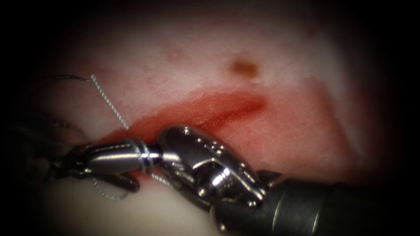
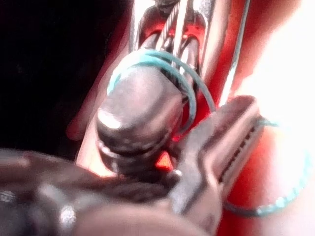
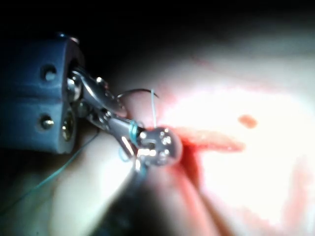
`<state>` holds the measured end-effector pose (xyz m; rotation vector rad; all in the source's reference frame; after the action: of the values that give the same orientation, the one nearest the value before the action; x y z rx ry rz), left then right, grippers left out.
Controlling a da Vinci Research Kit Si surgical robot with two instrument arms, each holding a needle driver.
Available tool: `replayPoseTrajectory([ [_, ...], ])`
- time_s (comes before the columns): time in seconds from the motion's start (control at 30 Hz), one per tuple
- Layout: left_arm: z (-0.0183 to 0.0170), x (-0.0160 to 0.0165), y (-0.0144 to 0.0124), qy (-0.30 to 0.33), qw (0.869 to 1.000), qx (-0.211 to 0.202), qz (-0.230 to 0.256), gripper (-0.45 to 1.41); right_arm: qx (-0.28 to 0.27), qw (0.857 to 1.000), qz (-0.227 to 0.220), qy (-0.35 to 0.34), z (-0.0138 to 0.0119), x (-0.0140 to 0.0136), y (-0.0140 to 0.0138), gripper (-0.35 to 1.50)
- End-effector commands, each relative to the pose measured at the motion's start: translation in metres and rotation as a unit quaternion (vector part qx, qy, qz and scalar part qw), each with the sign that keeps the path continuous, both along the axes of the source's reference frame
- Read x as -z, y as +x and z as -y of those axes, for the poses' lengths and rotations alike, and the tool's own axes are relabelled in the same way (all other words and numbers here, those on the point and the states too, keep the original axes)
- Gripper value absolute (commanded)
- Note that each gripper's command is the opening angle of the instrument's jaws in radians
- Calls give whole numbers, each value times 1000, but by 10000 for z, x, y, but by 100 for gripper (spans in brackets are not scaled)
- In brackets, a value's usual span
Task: Wound Closure
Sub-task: Wrap the suture counter-clockwise twice around the right grasper.
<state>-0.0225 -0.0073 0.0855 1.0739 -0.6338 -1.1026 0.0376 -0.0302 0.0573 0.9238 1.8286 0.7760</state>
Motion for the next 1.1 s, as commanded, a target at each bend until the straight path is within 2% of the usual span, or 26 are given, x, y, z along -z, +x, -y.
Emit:
replayPoseTrajectory([
  [0.03,-11,2,-3,5,1000,4,-3,-45,-6,1000,4,-4,-7,0,11,-18],
  [0.23,-2,-6,-2,64,997,34,-28,-45,-40,999,20,-14,-8,-10,10,-21],
  [0.27,-1,-5,-1,75,996,41,-34,-45,-46,999,22,-12,-8,-11,9,-26],
  [0.4,3,-4,-1,91,994,52,-27,-45,-57,998,27,-3,-5,-16,10,-33],
  [0.7,3,-1,-3,112,991,66,-25,-45,-71,997,37,0,-2,-11,14,-3],
  [0.87,0,2,-5,113,991,69,-25,-45,-84,995,56,-13,-1,4,19,0],
  [0.97,-1,1,-5,113,991,70,-25,-45,-89,994,64,-28,0,6,21,12],
  [1.07,-1,1,-5,115,990,71,-28,-45,-85,990,102,-56,2,12,22,21],
  [1.1,-1,2,-4,117,990,71,-32,-45,-82,986,124,-71,3,15,22,17],
])
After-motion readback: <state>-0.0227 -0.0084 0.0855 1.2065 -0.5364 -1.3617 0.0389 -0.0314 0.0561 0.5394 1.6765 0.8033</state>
